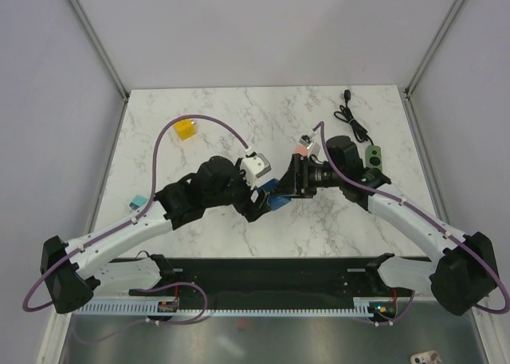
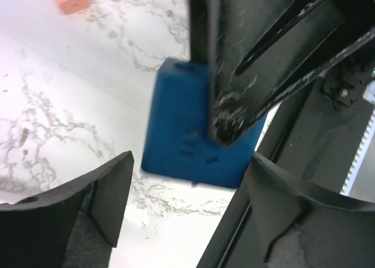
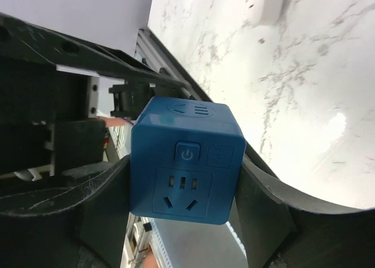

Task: Insert the plug

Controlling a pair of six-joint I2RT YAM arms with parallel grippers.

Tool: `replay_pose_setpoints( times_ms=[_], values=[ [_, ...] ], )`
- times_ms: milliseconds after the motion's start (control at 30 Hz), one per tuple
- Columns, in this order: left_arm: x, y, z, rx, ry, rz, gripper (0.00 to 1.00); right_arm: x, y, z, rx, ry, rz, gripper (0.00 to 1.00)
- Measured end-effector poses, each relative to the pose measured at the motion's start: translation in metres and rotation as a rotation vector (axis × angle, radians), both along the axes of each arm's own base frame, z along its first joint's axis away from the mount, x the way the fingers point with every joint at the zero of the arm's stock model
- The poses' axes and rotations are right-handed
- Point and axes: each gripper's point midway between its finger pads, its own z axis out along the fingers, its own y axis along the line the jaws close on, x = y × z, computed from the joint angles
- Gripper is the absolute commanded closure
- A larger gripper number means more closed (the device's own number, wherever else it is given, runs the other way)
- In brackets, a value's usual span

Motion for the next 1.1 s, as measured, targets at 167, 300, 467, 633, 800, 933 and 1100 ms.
replay_pose_setpoints(
  times_ms=[167, 300, 467, 633, 800, 933, 1100],
  values=[
    [0.013, 0.013, 0.023, -0.052, -0.053, 0.109, 0.13, 0.035, -0.034, -0.008, -0.030, -0.026, -0.132, 1.00],
    [0.018, 0.021, 0.036, -0.085, -0.075, 0.176, 0.13, 0.061, -0.065, -0.014, -0.055, -0.027, -0.240, 1.00],
    [0.062, 0.052, 0.034, -0.061, 0.012, 0.392, 0.22, 0.063, -0.080, -0.032, -0.166, -0.038, -0.304, 1.00],
    [0.152, 0.140, 0.027, -0.067, 0.156, 0.787, 0.40, 0.065, -0.105, -0.040, -0.284, -0.072, -0.426, 1.00],
    [0.189, 0.193, -0.013, -0.091, 0.357, 0.966, 0.50, 0.059, -0.114, -0.033, -0.302, -0.111, -0.458, 1.00],
    [0.202, 0.212, -0.049, -0.060, 0.482, 1.037, 0.75, 0.054, -0.114, -0.037, -0.315, -0.110, -0.440, 1.00],
    [0.204, 0.228, -0.100, 0.016, 0.617, 1.091, 0.82, 0.046, -0.113, -0.043, -0.340, -0.097, -0.409, 1.00]
  ],
)
